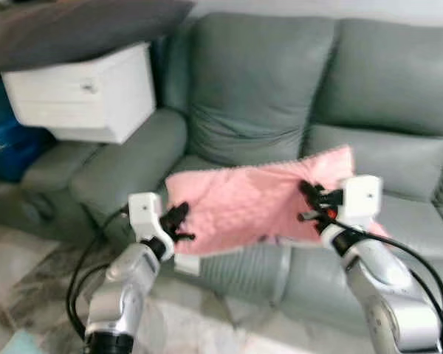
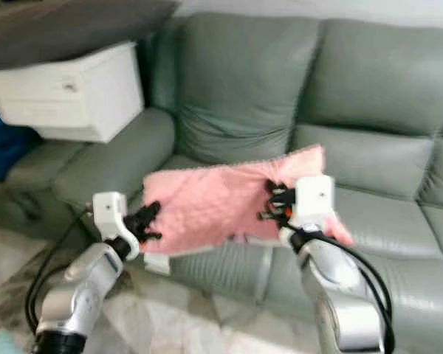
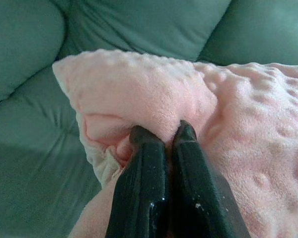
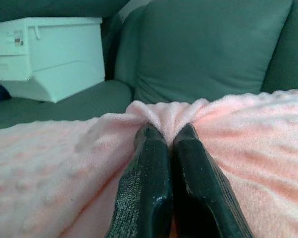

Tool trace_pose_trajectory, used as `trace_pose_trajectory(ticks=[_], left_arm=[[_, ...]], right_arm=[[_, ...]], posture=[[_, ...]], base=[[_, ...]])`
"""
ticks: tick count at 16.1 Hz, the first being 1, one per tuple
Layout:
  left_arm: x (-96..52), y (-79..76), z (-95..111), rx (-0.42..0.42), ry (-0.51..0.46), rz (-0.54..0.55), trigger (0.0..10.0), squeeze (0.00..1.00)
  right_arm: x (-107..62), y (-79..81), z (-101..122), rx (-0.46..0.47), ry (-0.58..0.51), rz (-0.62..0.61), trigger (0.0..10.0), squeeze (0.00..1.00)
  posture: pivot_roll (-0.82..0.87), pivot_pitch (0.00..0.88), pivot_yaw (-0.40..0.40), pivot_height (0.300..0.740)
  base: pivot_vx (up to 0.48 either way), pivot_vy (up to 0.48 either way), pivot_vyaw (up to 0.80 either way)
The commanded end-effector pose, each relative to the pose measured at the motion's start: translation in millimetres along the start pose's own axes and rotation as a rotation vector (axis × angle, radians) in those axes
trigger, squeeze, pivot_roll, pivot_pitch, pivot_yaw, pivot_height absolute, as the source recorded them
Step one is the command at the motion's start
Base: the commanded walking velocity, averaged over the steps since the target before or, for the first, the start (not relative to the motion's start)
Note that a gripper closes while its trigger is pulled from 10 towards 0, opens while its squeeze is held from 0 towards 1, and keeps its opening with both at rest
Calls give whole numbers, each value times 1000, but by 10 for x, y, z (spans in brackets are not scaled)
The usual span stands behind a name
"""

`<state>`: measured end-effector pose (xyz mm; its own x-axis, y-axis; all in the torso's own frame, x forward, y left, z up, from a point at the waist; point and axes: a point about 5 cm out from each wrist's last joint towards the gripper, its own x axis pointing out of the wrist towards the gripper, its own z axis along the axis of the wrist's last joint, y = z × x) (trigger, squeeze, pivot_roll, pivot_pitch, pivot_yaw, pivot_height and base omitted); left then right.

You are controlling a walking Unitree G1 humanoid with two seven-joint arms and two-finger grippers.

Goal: Move the pillow to the sofa

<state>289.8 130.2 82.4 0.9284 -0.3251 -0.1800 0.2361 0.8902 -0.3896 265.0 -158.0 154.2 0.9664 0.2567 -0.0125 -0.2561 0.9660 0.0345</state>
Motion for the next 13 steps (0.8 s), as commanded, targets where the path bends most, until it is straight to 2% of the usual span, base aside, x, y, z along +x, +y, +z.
trace_pose_trajectory(ticks=[1,6,13], left_arm=[[-7,32,25,5,-10,13,10000,0],[1,41,51,11,-15,2,10000,0],[4,-7,71,7,-24,-23,10000,0]], right_arm=[[20,37,69,-10,-31,21,10000,0],[20,33,72,-15,-30,20,10000,0],[28,12,76,-21,-29,13,10000,0]], posture=[[-242,0,31,740],[-245,0,32,740],[-247,0,35,740]], base=[[0,0,0],[0,0,0],[0,-433,0]])
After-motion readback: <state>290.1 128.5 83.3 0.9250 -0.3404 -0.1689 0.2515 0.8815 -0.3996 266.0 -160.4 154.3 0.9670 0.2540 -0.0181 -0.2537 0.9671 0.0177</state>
